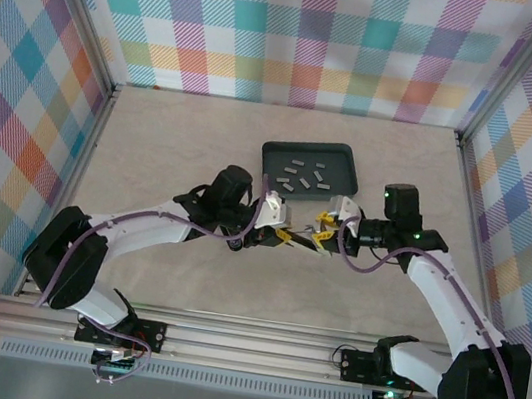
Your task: Load the staples into the stapler
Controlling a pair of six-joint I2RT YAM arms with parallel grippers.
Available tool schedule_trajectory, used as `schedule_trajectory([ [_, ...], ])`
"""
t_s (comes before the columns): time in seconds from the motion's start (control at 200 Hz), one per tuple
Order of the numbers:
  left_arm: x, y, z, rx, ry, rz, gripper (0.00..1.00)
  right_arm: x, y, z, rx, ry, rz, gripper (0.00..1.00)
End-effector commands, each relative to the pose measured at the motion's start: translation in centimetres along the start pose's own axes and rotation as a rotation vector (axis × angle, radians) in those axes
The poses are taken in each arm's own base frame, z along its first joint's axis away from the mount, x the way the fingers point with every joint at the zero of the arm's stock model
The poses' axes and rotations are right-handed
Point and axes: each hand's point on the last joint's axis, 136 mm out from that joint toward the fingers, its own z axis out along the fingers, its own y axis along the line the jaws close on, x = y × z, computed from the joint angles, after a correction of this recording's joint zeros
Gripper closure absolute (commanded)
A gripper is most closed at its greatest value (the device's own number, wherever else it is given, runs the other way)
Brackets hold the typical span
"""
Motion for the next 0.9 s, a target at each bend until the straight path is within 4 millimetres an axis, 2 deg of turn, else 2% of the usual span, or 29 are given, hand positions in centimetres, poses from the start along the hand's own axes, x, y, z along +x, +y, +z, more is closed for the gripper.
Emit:
schedule_trajectory([
  [0.0, 5.1, 0.0, -0.7, -0.052, 0.151, -0.103, 0.94, -4.9, -0.9, -2.0, 0.014, -0.191, -0.050, 1.00],
  [0.19, 6.9, 0.3, -2.0, -0.115, 0.218, -0.130, 0.95, -4.7, -1.9, -2.6, 0.049, -0.238, -0.009, 1.00],
  [0.335, 8.3, 0.0, -2.8, -0.142, 0.268, -0.145, 0.95, -5.2, -2.6, -3.4, 0.068, -0.291, 0.010, 1.00],
  [0.65, 9.4, 0.0, -4.1, -0.203, 0.315, -0.154, 0.94, -6.4, -3.7, -5.3, 0.093, -0.350, 0.022, 1.00],
  [0.895, 9.9, 0.5, -4.0, -0.218, 0.342, -0.160, 0.93, -8.1, -3.7, -6.4, 0.091, -0.405, 0.017, 1.00],
])
